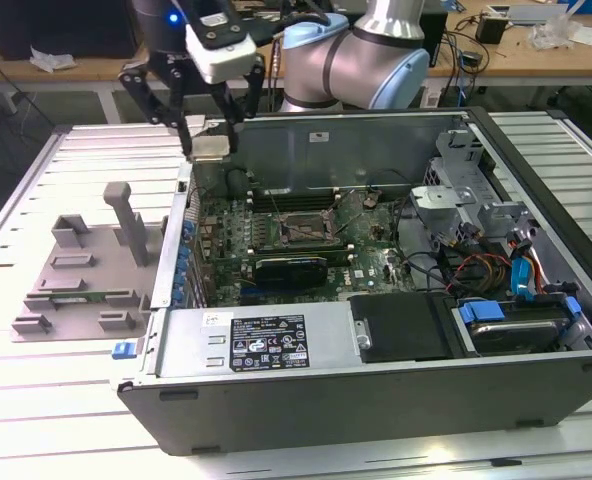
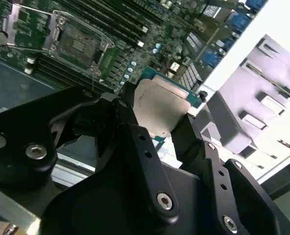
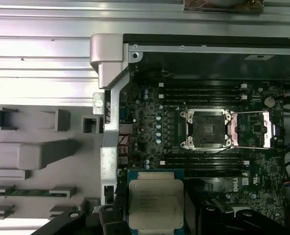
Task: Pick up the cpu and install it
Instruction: 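Pick up the cpu and move it towards the insertion slot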
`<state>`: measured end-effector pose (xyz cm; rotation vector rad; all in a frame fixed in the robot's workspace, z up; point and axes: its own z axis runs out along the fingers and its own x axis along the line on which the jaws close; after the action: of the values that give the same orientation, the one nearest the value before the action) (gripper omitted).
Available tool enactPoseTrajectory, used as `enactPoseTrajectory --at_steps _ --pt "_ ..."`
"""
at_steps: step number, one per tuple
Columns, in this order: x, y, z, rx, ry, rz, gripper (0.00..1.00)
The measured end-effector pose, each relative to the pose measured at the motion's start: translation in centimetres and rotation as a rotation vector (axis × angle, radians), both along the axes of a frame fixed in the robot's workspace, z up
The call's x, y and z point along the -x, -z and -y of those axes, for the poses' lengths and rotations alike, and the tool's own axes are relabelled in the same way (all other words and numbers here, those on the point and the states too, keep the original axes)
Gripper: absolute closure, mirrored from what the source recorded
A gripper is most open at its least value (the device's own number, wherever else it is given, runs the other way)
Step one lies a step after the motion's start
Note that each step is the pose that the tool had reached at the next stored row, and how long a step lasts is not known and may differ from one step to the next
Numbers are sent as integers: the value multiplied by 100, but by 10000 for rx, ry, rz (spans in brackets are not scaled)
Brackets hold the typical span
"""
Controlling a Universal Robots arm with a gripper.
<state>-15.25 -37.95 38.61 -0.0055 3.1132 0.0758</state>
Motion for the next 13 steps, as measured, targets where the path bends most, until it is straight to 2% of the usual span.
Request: enactPoseTrajectory --at_steps 1,7,9,13 --pt "-82 0 0 0 1 0 45" --pt "-325 0 0 0 0 0 45" --pt "-377 0 0 1 0 -1 45" --pt "-386 8 0 -4 -1 2 45"
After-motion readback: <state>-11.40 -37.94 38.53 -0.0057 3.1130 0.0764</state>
